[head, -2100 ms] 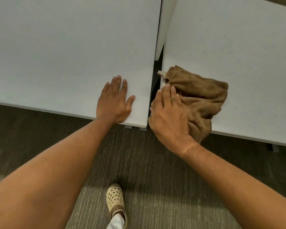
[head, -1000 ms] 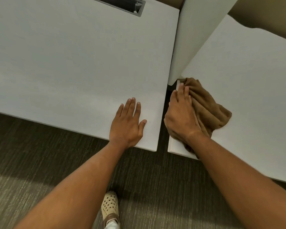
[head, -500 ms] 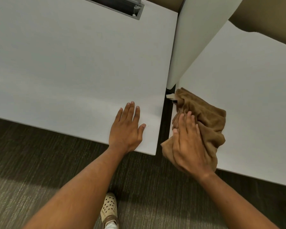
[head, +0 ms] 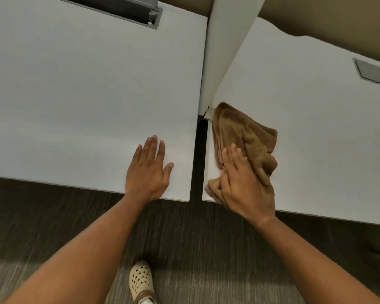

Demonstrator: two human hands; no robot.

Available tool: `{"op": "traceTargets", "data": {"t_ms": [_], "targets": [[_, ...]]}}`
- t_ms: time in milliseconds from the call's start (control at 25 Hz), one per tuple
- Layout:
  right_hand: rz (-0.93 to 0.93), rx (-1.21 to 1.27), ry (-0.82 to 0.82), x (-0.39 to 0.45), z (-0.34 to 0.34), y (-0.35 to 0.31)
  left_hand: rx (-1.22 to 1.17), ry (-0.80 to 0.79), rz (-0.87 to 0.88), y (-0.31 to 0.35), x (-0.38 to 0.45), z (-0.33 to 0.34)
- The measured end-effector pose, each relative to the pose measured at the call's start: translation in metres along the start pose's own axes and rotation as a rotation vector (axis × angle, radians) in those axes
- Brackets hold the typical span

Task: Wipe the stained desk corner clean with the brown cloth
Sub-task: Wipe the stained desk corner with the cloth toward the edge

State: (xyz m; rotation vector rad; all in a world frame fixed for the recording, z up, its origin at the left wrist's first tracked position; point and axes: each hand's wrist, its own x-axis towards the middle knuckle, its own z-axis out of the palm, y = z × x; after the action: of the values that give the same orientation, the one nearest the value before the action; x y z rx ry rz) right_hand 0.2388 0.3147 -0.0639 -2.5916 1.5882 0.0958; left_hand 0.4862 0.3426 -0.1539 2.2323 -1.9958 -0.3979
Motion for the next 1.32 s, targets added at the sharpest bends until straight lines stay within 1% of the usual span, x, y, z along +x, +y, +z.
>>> {"op": "traceTargets", "data": {"t_ms": [80,120,200,280,320,400,480,600,720,840,880,1000,1240,1320], "targets": [[0.090,0.079,-0.032,-0.024,0.001,0.032,-0.013,0.002,0.001,0.000,-0.001,-0.002],[0.169,0.104,-0.035,-0.030,0.001,0.051,-0.016,0.004,0.001,0.001,0.000,-0.002],[0.348,0.066,-0.020,-0.031,0.004,0.080,-0.009,0.006,-0.003,0.004,0.001,-0.001],[0.462,0.032,0.015,-0.017,0.004,0.091,0.010,0.008,-0.014,0.007,0.000,0.000],[0.480,0.045,0.035,-0.007,0.004,0.089,0.023,0.003,-0.021,0.007,0.000,0.001],[0.446,0.092,0.070,0.014,0.003,0.078,0.041,-0.011,-0.030,0.007,0.002,0.002],[0.342,0.098,0.082,0.035,0.003,0.060,0.042,-0.012,-0.030,0.007,0.004,0.003],[0.156,0.054,0.047,0.054,0.005,0.026,0.063,-0.051,-0.025,0.010,0.004,0.005],[-0.025,0.099,0.006,0.038,0.009,0.002,0.079,-0.139,-0.020,0.018,0.008,0.002],[-0.151,0.121,-0.035,0.009,0.011,0.005,0.046,-0.254,-0.046,0.031,0.003,-0.012],[-0.157,0.177,-0.063,0.007,0.007,0.010,0.015,-0.265,-0.066,0.038,-0.002,-0.017],[-0.163,0.336,-0.157,0.006,-0.009,0.027,-0.080,-0.185,-0.142,0.064,-0.027,-0.029],[-0.087,0.510,-0.171,-0.036,-0.022,0.072,-0.261,-0.116,-0.194,0.118,-0.062,-0.046],[-0.073,0.492,-0.154,-0.048,-0.025,0.086,-0.341,-0.069,-0.228,0.131,-0.072,-0.051]]}}
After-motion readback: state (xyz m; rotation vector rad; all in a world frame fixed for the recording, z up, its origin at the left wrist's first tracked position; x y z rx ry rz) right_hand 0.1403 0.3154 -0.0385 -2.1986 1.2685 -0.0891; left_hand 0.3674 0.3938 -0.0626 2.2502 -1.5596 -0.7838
